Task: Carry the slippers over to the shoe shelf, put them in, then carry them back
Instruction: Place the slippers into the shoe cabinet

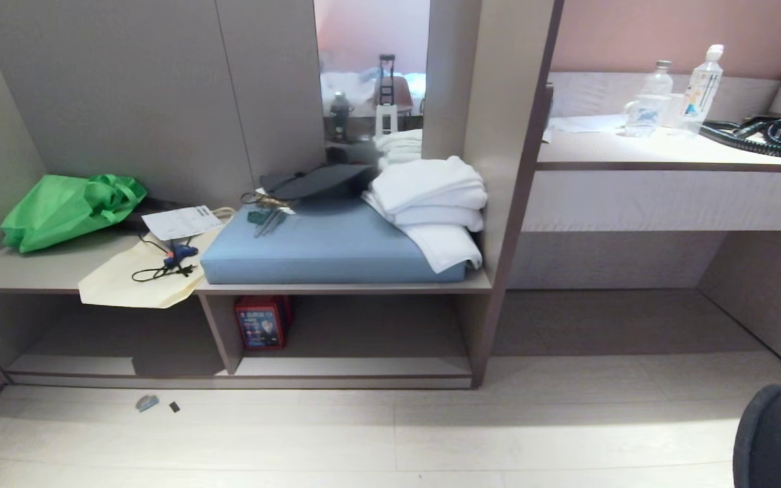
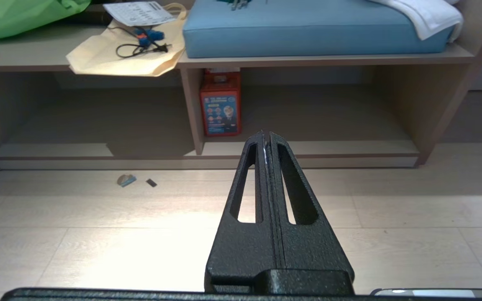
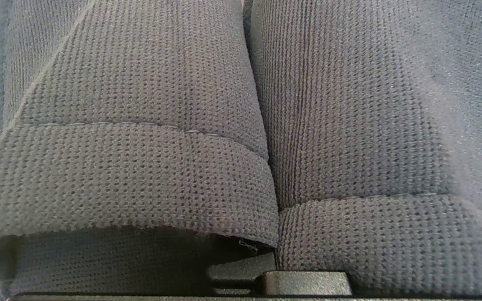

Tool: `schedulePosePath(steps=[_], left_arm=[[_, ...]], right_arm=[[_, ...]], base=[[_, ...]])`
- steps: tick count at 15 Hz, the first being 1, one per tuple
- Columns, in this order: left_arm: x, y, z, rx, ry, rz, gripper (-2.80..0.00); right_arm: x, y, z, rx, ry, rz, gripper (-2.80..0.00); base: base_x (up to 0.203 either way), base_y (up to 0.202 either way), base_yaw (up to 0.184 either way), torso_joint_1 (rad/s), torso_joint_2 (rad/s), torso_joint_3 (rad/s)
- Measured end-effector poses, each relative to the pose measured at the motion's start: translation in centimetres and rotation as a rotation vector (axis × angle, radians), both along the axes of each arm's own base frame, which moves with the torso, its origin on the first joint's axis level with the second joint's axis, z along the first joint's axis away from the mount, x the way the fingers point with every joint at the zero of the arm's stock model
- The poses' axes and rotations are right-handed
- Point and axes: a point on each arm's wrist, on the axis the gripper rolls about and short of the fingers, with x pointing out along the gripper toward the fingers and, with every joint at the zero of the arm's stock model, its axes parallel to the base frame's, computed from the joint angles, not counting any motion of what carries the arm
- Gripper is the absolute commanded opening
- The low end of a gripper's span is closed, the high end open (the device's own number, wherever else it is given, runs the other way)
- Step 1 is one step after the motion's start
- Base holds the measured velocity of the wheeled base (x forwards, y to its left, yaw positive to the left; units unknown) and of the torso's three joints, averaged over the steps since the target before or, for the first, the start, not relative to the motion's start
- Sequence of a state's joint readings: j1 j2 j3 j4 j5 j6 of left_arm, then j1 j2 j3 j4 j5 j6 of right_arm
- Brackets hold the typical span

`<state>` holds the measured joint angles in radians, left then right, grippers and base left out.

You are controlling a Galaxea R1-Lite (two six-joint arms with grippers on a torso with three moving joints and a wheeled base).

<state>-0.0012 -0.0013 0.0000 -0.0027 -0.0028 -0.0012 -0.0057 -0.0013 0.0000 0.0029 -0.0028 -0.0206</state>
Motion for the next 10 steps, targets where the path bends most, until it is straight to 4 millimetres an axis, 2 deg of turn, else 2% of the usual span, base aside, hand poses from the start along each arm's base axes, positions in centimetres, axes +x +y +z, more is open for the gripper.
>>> schedulePosePath(steps=[10], left_arm=[[0.0,0.0,0.0,0.0,0.0,0.0,-2.8]], right_arm=[[0.0,0.0,0.0,0.001,0.0,0.001,-2.8]], base=[[0.0,0.195,-0.002,0.003,0.0,0.002]])
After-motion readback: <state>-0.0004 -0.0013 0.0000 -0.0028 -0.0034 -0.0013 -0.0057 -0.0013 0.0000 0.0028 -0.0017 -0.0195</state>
